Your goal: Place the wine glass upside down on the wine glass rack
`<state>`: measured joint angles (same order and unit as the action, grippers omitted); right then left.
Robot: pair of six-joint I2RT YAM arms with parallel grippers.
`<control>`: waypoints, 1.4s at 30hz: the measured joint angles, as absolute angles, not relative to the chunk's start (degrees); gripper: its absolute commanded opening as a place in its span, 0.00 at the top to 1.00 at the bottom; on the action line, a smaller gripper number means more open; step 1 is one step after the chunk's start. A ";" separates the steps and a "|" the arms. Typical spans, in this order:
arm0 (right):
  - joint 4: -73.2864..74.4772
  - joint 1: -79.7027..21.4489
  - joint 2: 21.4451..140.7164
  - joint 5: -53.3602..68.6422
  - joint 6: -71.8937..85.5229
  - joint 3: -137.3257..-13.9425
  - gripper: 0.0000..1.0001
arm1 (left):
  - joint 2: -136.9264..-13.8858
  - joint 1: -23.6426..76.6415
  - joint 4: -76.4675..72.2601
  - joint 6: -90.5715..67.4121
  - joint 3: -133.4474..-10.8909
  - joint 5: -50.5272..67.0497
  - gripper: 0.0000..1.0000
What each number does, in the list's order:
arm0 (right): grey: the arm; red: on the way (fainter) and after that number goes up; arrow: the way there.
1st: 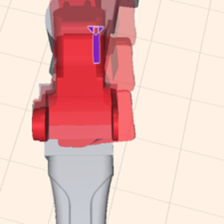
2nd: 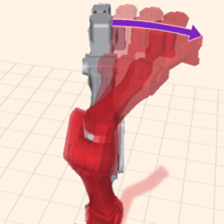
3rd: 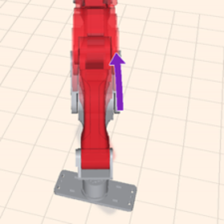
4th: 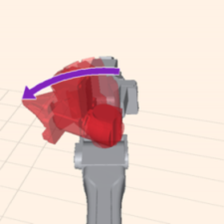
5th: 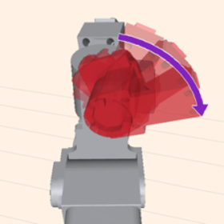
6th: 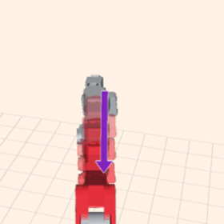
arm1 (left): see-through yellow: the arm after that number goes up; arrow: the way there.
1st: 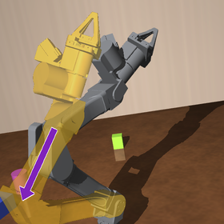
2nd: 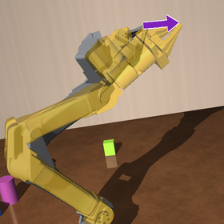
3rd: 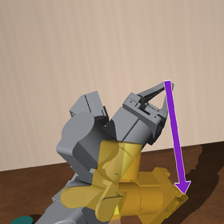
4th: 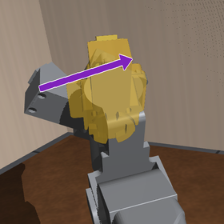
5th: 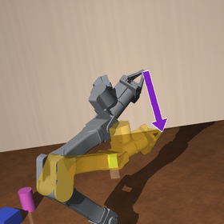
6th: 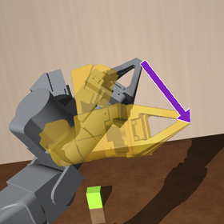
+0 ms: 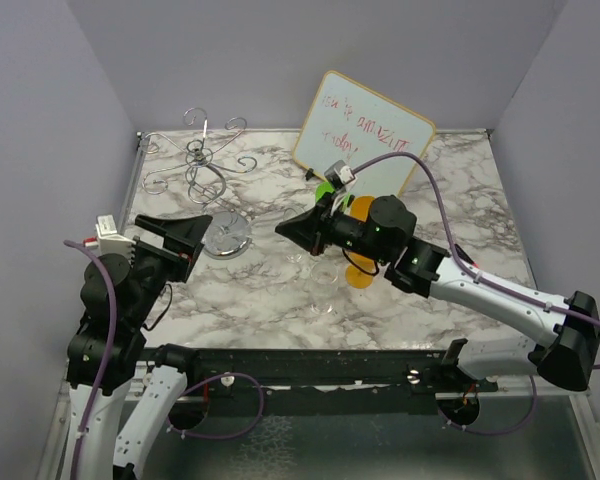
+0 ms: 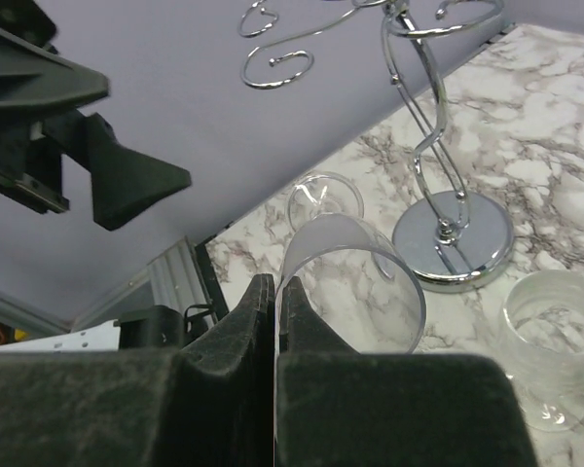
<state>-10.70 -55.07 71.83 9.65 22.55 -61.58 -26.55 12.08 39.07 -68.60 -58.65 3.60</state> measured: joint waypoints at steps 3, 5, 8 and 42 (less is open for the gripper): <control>-15.18 -56.51 71.83 9.17 22.59 -58.78 0.99 | -25.36 12.08 39.77 -72.38 -54.59 2.85 0.13; -16.97 -58.26 71.88 8.34 22.11 -58.13 0.99 | -24.51 12.08 40.16 -74.54 -52.05 1.93 0.18; -19.75 -60.60 72.05 7.25 21.08 -58.02 0.99 | -23.31 12.08 41.10 -76.90 -49.15 0.30 0.25; -36.95 -63.37 78.98 9.91 19.70 -53.74 0.99 | -20.69 12.08 39.81 -88.73 -38.11 -13.54 0.44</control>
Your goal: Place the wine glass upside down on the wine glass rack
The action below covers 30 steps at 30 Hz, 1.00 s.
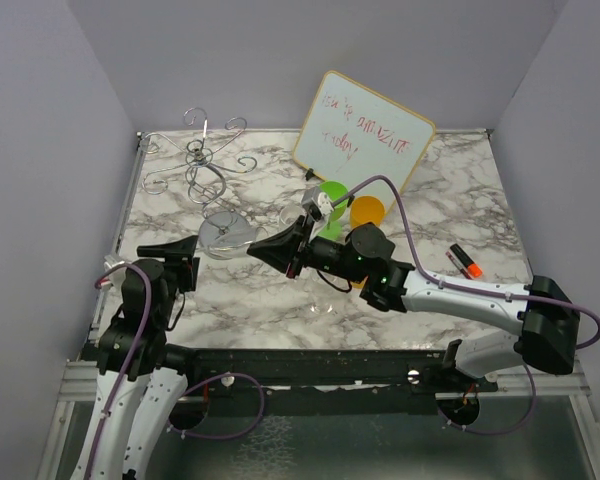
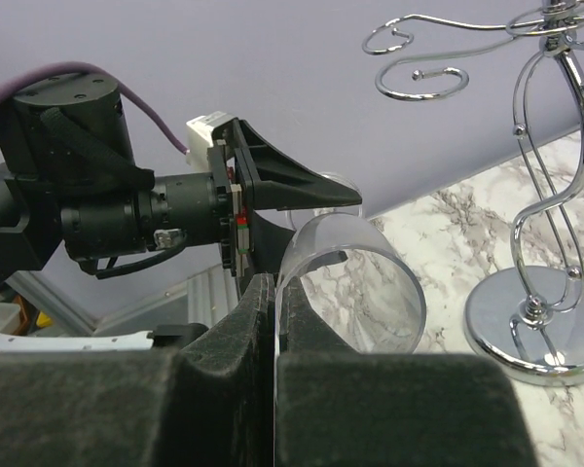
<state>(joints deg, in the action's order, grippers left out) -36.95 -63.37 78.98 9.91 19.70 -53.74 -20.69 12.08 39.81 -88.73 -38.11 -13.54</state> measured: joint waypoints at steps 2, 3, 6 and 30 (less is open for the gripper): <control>-37.47 -63.37 78.98 10.11 19.90 -53.47 0.99 | -21.19 12.08 39.68 -89.03 -38.11 -13.85 0.50; -37.71 -63.37 78.98 10.17 19.94 -53.30 1.00 | -21.37 12.08 39.53 -89.17 -38.11 -14.06 0.53; -38.11 -63.37 78.98 10.28 20.08 -52.97 0.99 | -21.71 12.08 38.96 -89.65 -38.11 -14.68 0.62; -36.64 -63.42 70.65 9.32 24.25 -45.28 0.32 | -22.37 12.01 30.85 -97.19 -37.76 -15.77 1.00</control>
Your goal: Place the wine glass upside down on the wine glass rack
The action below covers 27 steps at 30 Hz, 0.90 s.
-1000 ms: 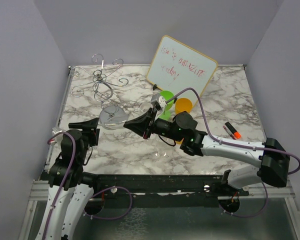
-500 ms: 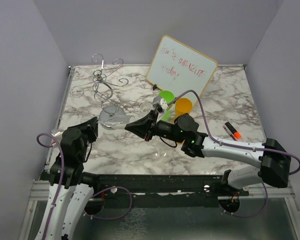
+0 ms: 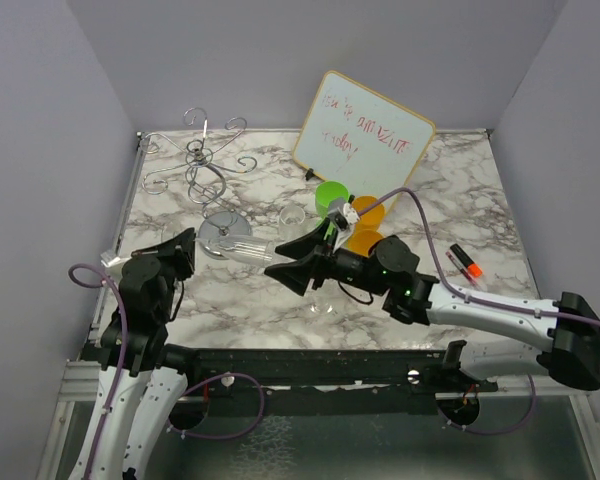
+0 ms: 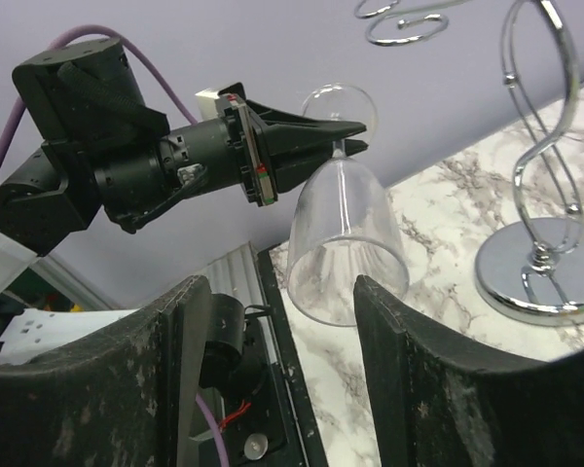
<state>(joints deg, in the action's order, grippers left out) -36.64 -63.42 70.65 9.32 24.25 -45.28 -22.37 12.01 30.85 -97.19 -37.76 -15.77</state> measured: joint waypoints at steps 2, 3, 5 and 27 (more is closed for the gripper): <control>-34.02 -63.42 67.92 7.27 24.16 -44.66 0.28 | -22.39 12.01 30.63 -93.71 -37.87 -16.14 1.00; -32.45 -63.44 66.54 6.11 24.14 -44.60 0.27 | -22.46 12.01 30.57 -91.85 -38.09 -16.29 1.00; -29.47 -63.42 64.20 3.73 24.01 -44.64 0.24 | -23.14 12.01 30.72 -85.43 -39.72 -16.60 1.00; -8.97 -63.44 86.15 17.37 22.57 -73.54 0.36 | -28.42 11.99 27.00 -24.36 -54.98 11.86 1.00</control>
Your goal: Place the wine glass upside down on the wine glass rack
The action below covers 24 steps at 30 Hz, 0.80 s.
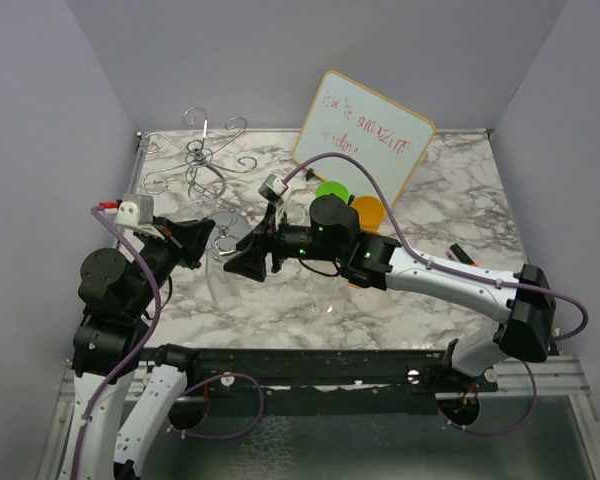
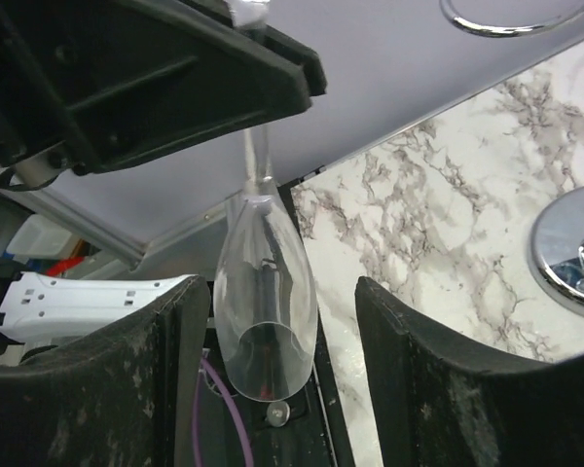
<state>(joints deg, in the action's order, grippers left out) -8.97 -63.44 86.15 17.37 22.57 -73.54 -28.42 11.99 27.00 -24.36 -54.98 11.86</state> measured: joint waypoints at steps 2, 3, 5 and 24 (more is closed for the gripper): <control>-9.52 -63.44 87.37 18.57 23.53 -73.71 0.39 | -27.97 11.99 26.20 -23.33 -55.37 15.46 1.00; -9.98 -63.44 87.79 19.00 24.03 -73.76 0.40 | -27.62 12.01 25.69 -23.05 -55.40 17.34 1.00; -11.35 -63.44 88.20 19.55 25.21 -73.76 0.42 | -27.14 12.01 24.93 -22.85 -55.40 19.92 1.00; -30.52 -63.44 88.23 22.13 34.30 -70.35 0.85 | -25.54 11.99 15.66 -25.76 -53.58 31.24 1.00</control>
<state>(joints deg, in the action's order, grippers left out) -30.52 -63.44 88.23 22.13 34.30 -70.35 -25.54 11.99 15.66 -25.76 -53.58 31.24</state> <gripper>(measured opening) 0.244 0.039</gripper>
